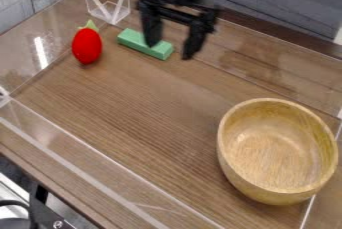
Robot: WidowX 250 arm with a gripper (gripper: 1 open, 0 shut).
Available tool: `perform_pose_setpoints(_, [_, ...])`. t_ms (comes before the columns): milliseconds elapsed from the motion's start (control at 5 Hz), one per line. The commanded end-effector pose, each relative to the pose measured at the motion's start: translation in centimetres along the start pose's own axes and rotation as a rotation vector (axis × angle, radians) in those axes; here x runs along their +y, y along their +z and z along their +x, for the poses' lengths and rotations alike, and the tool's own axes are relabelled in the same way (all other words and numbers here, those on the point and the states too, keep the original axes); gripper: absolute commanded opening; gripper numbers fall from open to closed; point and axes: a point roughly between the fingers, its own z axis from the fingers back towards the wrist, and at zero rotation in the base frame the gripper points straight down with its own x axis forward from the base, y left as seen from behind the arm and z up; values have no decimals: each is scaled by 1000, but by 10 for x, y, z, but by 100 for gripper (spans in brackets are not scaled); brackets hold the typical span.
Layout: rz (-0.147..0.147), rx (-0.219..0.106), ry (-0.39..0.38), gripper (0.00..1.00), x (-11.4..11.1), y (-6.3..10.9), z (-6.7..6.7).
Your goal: Move the red object to the right side of the table
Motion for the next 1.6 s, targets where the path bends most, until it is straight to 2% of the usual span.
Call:
perform_pose_setpoints(0, [-8,-79,126,0,49,21,5])
perform_pose_setpoints(200, [-23,-88,340,100,88,9,2])
perform_pose_setpoints(400, [-47,-92,522,100,115,-7,0])
perform_pose_setpoints(600, [-80,-104,688,100,137,-11,3])
perform_pose_setpoints(800, [-91,-113,737,100,147,-16,12])
perform_pose_setpoints(1000, [-99,-126,799,100,157,-29,25])
perform_pose_setpoints(1400, [-128,-151,902,100,153,-45,46])
